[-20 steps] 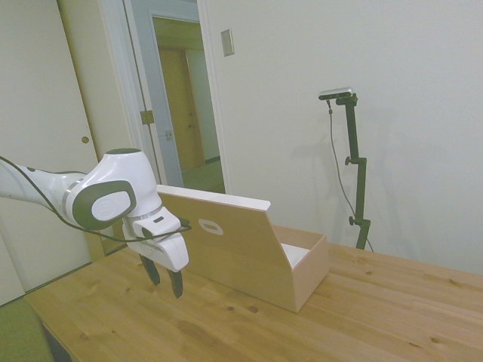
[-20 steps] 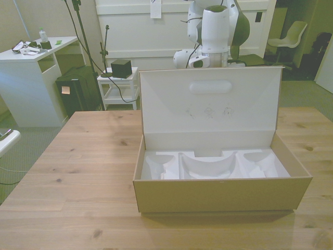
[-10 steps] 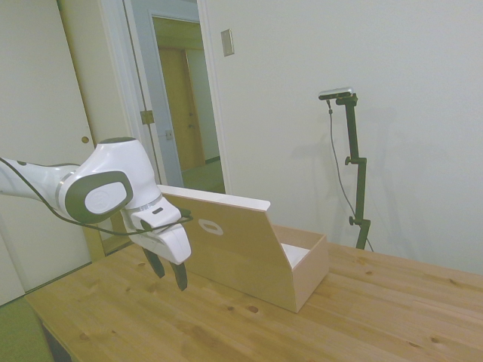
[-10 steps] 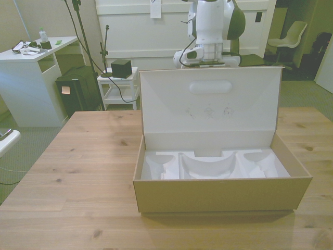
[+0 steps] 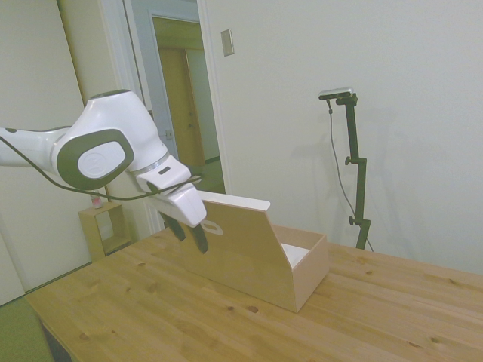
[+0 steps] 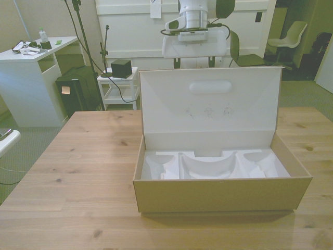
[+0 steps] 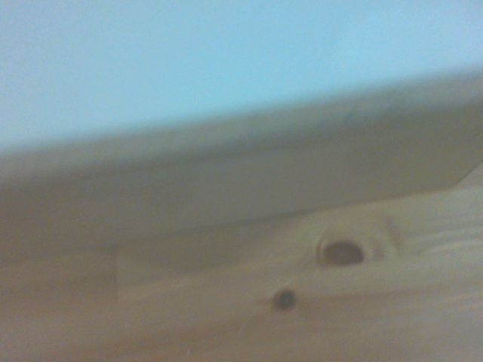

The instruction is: Close the box

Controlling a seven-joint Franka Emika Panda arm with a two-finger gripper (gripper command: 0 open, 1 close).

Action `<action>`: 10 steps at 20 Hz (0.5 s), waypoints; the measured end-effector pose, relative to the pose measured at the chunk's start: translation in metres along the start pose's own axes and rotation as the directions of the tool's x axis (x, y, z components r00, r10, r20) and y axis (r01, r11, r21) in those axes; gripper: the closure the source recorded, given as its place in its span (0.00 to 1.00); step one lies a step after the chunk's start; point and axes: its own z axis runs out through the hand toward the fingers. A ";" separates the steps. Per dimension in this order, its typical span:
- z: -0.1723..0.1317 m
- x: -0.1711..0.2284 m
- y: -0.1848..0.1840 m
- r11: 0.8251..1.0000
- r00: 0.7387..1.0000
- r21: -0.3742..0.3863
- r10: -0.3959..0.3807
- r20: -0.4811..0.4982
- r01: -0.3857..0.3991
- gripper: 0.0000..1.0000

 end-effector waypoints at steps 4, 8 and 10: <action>0.006 0.052 -0.007 0.994 0.990 0.095 0.063 -0.126 -0.051 0.00; 0.040 0.079 -0.034 0.995 0.990 0.084 0.058 -0.127 -0.047 0.00; 0.045 0.077 -0.048 0.996 0.992 0.089 0.040 -0.122 -0.029 0.00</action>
